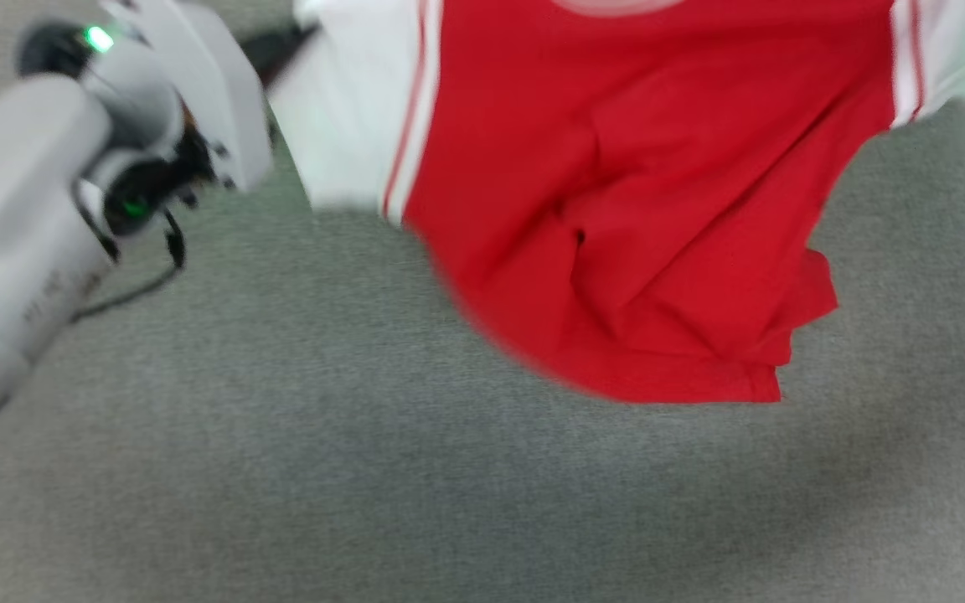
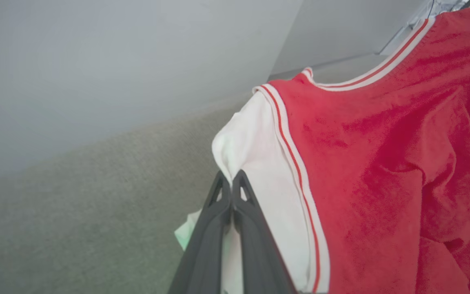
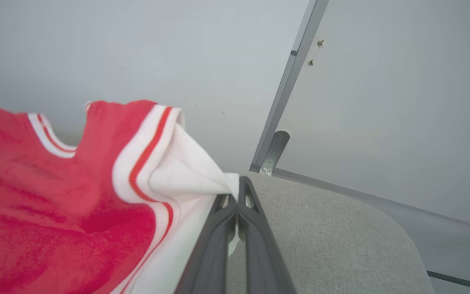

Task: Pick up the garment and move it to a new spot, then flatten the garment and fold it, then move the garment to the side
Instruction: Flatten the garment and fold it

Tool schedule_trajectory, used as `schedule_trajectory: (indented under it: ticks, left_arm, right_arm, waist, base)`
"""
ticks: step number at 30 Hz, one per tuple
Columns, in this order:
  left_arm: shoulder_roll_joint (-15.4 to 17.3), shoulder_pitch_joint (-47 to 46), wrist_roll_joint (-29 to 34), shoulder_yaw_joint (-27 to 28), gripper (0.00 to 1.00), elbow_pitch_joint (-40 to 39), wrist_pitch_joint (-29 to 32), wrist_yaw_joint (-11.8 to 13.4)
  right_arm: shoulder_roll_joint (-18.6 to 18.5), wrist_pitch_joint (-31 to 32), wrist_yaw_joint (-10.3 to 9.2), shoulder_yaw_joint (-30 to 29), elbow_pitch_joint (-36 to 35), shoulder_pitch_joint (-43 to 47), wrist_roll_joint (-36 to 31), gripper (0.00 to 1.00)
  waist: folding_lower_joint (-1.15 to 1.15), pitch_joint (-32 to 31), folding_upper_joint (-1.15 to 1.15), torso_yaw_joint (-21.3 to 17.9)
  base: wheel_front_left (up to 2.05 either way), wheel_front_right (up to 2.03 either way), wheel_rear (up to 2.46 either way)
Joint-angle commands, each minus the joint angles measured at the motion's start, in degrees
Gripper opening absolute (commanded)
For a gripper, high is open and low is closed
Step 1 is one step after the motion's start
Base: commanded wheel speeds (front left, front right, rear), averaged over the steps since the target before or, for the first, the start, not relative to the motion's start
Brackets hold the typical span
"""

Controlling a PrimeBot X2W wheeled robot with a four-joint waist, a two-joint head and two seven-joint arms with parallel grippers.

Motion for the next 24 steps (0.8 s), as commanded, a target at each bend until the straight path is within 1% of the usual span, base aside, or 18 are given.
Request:
schedule_trajectory:
  ticks: [1, 6, 9, 12, 15, 19, 21, 23, 24]
  left_arm:
    - [-0.11, -0.41, -0.14, 0.27, 0.00, 0.50, -1.15, 0.10]
    - [-2.07, -4.76, 0.41, 3.42, 0.00, 7.77, -10.45, 0.10]
    - [-4.04, -8.47, 1.52, 4.57, 0.00, 13.45, -14.39, 0.11]
    - [-6.31, -13.20, 2.47, 5.73, 0.00, 19.02, -17.29, 0.25]
    - [-8.03, -18.84, 2.87, 7.91, 0.00, 24.40, -20.26, 1.33]
    - [-9.53, -25.79, 3.98, 11.45, 0.00, 28.52, -22.70, 1.76]
    - [-9.36, -29.08, 5.11, 14.63, 0.00, 28.62, -22.95, 1.72]
    - [-9.91, -28.04, 5.78, 17.98, 0.00, 28.34, -22.92, 1.23]
    - [-10.11, -27.08, 6.94, 18.75, 0.00, 27.96, -22.81, 1.04]
  right_arm:
    - [0.10, -0.34, -0.06, -0.51, 0.38, -0.62, -0.14, 0.00]
    - [1.80, -2.82, -0.06, -4.85, 3.69, -5.44, -3.11, 0.00]
    - [3.92, -4.18, -0.06, -7.94, 6.81, -9.94, -4.63, 0.00]
    - [6.33, -6.38, -0.07, -12.08, 10.81, -16.28, -6.56, 0.00]
    - [9.38, -8.74, -0.07, -15.69, 14.68, -23.09, -8.20, 0.00]
    - [11.61, -12.73, -0.07, -18.05, 18.81, -30.84, -12.13, 0.00]
    - [12.67, -13.77, -0.07, -18.87, 20.91, -33.37, -13.62, 0.00]
    - [13.50, -14.03, -0.07, -18.75, 22.65, -34.59, -14.04, 0.00]
    - [13.51, -14.06, -0.07, -18.47, 23.30, -34.81, -14.39, 0.00]
  waist:
    - [0.00, -1.19, 0.00, 1.36]
    - [0.00, -1.28, 0.00, 3.43]
    - [0.00, -0.45, 0.00, 4.40]
    - [0.00, 0.74, 0.00, 5.12]
    - [0.00, 1.83, 0.00, 5.46]
    - [0.00, 2.56, 0.00, 5.65]
    - [0.00, 2.56, 0.00, 5.74]
    - [0.00, 2.15, 0.00, 6.06]
    - [0.00, 1.88, 0.00, 6.37]
  base:
    - [0.00, 0.00, 0.00]
    - [0.00, 0.00, 0.00]
    - [0.00, 0.00, 0.00]
    - [0.00, 0.00, 0.00]
    - [0.00, 0.00, 0.00]
    - [0.00, 0.00, 0.00]
    - [0.00, 0.00, 0.00]
    - [0.00, 0.00, 0.00]
    - [0.00, 0.00, 0.00]
